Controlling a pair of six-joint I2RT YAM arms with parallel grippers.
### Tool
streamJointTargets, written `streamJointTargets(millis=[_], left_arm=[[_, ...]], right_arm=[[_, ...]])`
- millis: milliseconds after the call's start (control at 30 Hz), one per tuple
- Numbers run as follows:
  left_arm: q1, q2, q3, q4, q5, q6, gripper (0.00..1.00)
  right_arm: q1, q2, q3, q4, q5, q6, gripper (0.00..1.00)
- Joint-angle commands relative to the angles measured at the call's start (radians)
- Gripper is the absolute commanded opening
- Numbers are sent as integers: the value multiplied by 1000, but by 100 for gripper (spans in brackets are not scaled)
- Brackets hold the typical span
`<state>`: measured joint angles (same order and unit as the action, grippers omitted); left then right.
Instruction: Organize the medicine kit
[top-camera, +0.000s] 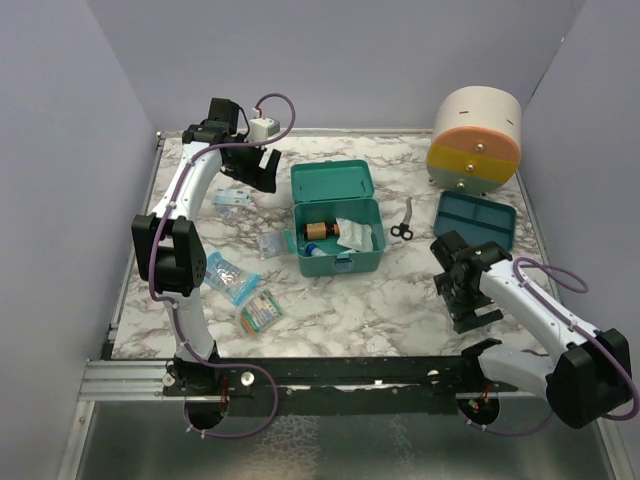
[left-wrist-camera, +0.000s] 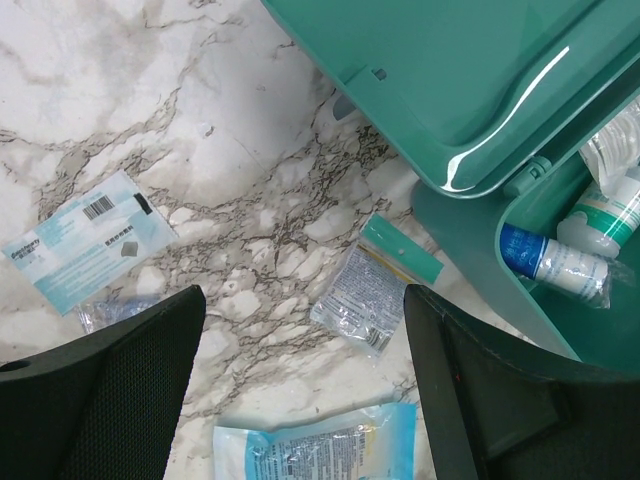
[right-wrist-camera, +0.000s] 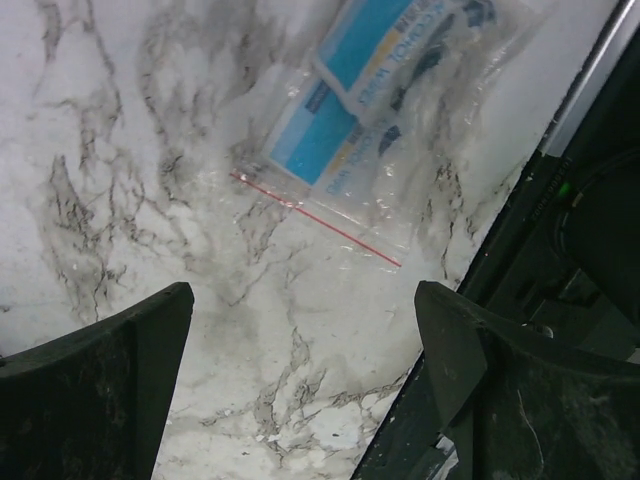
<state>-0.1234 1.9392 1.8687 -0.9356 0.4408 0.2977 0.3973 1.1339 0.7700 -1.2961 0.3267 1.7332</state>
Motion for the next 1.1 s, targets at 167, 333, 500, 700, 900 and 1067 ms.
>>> streamJointTargets(millis=[167,333,500,700,900,1067], left_arm=[[7,-22,-7,-7,28,4,82],[7,-19,1,-6,29,3,82],[7,-22,-3,-6,28,-2,82],[7,-29,-13,-6,24,-4,82],[7,-35,-25,-6,25,-2,82],[7,-39,-27,-7,21,2,82]], right_arm=[[-6,-92,-116,-8,-44,171,93],[-8,-41,-110,23,1,133,92],[-33,8,-115,86,5,71,86],[-54,1,-151,101,-9,79,78],[-63,30,-150,99,-6,97,69],[-69,77,-146,119,-5,89,60]])
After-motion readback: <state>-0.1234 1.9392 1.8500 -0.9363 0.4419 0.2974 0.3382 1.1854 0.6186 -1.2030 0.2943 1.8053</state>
